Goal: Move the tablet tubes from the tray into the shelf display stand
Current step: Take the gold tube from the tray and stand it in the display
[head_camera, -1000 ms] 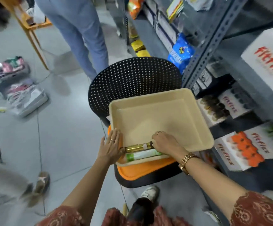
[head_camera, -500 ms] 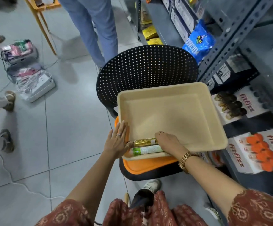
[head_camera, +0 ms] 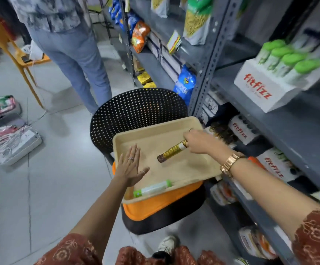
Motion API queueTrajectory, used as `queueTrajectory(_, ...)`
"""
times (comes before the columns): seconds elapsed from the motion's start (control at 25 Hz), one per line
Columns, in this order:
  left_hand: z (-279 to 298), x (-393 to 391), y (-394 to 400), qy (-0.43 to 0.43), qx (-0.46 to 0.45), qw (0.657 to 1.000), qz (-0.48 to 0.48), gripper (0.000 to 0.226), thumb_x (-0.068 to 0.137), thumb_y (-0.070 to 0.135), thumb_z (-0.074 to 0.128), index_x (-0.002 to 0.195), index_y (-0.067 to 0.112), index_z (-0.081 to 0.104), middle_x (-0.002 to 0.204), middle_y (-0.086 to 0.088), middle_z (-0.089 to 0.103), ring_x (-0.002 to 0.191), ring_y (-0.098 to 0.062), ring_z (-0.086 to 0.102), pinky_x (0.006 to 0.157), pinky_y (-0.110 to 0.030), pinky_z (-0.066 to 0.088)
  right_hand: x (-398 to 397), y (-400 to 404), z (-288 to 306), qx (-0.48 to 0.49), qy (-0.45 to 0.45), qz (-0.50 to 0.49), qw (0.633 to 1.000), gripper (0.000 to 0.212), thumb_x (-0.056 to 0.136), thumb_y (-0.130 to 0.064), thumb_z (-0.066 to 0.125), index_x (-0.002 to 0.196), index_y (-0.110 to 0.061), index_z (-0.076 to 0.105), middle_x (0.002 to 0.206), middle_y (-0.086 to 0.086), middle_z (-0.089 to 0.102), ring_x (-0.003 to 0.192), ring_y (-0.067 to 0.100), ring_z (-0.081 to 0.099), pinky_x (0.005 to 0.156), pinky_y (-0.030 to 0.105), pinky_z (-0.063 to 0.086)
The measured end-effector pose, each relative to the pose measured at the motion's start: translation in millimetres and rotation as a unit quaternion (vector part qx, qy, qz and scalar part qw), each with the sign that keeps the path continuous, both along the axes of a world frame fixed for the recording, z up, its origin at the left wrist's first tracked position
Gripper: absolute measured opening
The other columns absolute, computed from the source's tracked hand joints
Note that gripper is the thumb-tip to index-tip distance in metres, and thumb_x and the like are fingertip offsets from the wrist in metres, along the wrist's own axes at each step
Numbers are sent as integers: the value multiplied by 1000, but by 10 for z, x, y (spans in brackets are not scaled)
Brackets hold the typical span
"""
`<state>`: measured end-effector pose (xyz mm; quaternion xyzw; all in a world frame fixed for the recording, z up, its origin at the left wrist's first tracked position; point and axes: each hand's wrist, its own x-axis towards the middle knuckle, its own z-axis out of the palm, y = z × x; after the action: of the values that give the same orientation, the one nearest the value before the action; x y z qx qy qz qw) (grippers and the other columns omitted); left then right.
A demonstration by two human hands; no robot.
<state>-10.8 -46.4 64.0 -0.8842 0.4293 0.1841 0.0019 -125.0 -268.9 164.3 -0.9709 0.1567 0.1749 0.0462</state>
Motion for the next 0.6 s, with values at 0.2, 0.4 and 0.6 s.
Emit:
queueTrajectory(0.2,461,-404,-820,-16,-71,993,-94,107,60,71,-3,146,7,-8,156,-9,-17,144,-22,-13,117,-45,-2,-686,-501,1008,-35,-45,-56,997,5,84,-8,54,86,-12,55,94,12,56,90,31,57,71,37,45)
queueTrajectory(0.4,805,-1043,-1628,-25,-136,967,-215,109,58,71,5,147,8,-5,157,-9,-11,145,-24,-10,117,-47,-1,-1600,-725,1735,-80,-83,-146,982,13,83,-12,57,93,-5,61,96,14,61,82,28,55,71,38,49)
queueTrajectory(0.6,1036,-1731,-2244,-45,-163,926,-337,106,59,66,5,147,7,-3,157,-9,-10,145,-25,-8,118,-45,0,-2429,-759,2203,-158,-94,-214,959,19,82,-11,58,97,-3,67,100,17,67,92,34,62,75,37,49)
